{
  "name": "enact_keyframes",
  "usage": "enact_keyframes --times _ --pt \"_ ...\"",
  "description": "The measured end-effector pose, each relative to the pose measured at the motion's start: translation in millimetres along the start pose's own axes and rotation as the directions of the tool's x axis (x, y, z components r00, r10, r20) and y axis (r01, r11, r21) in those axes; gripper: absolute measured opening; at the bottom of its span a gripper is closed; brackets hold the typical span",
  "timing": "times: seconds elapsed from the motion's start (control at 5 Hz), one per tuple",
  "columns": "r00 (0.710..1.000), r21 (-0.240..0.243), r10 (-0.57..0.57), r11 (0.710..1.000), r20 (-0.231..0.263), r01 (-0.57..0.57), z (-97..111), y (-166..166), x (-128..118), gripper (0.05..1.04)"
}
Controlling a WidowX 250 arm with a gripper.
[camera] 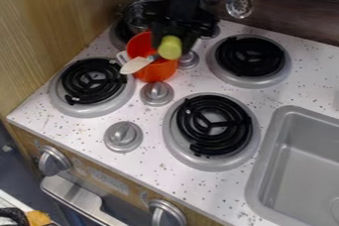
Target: Put the yellow bottle in the orange pot
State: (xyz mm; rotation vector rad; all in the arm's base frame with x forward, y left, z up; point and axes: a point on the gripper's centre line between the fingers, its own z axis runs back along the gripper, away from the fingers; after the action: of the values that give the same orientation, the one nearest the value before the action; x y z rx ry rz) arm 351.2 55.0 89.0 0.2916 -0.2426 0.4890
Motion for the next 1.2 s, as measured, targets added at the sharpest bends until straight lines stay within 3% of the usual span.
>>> enact_keyframes --times 0.4,0.8,1.2 --pt "0.995 -0.065 -0.004 0.998 0.098 0.011 -14 16 22 0.631" --pt "0.989 -0.059 -0.049 0.997 0.14 0.058 -25 18 30 0.631" --pt "0.981 -0.041 -0.09 0.994 0.169 0.098 -39 20 21 0.631"
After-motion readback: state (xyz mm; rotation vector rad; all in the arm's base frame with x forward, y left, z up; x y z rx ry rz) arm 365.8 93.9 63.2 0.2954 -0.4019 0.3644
